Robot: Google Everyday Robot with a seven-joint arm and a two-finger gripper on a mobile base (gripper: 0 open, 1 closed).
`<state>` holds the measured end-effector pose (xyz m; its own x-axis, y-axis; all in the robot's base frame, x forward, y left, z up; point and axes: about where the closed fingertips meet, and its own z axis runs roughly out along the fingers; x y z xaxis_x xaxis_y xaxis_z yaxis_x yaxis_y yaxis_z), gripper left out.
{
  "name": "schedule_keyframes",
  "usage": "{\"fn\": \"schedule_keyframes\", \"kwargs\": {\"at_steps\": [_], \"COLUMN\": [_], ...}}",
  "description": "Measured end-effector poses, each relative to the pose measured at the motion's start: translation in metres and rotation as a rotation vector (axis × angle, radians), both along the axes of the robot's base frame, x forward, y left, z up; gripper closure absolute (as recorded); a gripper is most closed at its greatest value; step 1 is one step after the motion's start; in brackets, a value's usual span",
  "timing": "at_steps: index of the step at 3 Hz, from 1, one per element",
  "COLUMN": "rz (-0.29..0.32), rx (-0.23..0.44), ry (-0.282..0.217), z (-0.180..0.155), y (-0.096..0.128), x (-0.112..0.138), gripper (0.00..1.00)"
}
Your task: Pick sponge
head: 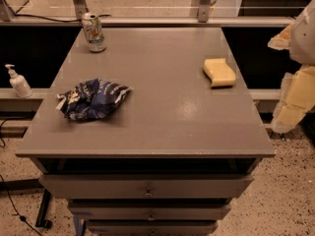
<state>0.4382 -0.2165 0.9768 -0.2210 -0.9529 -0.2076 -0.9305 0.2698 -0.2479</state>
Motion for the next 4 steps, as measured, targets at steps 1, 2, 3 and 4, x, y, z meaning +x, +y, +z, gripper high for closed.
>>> {"fn": "schedule_keyframes", "kwargs": {"at_steps": [1,2,3,4], "rz": [0.002,-0.009,-0.071,-0.11], "rx": [0.013,0.052,0.215,0.341], "ry": [-0.014,-0.039,-0.086,-0.107], "z": [0.001,-0.002,-0.022,-0.039], "y": [0.002,0.004,0.004,0.002], "x": [0.002,0.02,0.088,0.14], "gripper": [0.0,0.0,0.0,0.0]}}
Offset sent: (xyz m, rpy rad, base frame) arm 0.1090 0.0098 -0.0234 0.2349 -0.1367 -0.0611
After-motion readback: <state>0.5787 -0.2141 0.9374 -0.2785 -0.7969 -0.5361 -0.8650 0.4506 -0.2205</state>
